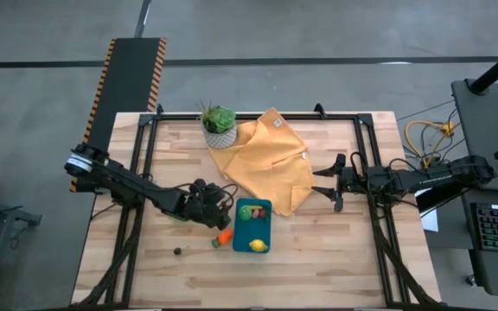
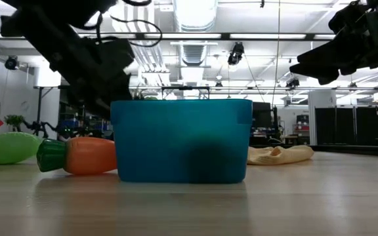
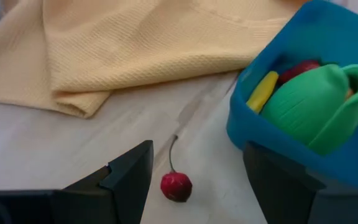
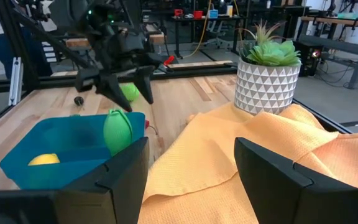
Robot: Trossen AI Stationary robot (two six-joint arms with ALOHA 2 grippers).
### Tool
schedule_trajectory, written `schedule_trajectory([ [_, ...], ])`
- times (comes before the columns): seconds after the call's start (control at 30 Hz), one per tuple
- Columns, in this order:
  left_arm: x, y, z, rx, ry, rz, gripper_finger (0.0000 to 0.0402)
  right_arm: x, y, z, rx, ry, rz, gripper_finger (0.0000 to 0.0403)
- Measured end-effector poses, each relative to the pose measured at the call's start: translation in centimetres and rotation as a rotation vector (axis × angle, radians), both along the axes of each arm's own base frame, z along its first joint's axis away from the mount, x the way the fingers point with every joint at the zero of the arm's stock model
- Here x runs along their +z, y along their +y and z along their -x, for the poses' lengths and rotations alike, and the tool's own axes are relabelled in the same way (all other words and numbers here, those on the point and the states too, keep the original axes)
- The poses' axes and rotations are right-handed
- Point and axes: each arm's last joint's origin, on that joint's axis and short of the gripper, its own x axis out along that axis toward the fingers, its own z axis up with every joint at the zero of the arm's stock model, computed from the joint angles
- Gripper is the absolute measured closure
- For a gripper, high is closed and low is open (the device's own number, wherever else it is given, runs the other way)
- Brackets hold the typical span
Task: Pick and placing Produce into tupperware
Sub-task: Put the red cherry into the bin
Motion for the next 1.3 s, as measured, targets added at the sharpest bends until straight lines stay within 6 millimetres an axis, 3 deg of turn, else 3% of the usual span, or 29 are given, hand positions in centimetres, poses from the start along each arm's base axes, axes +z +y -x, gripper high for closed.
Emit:
schedule_trajectory([
  [0.47,-1.2,1.0,-0.2,0.132,0.044,0.185,0.0166,0.0,0.0,0.0,0.000,0.000,0.000,0.0175],
  [1.3,-3.0,1.4,-0.3,0.148,0.105,0.244,0.0166,0.0,0.0,0.0,0.001,0.000,0.000,0.0175],
])
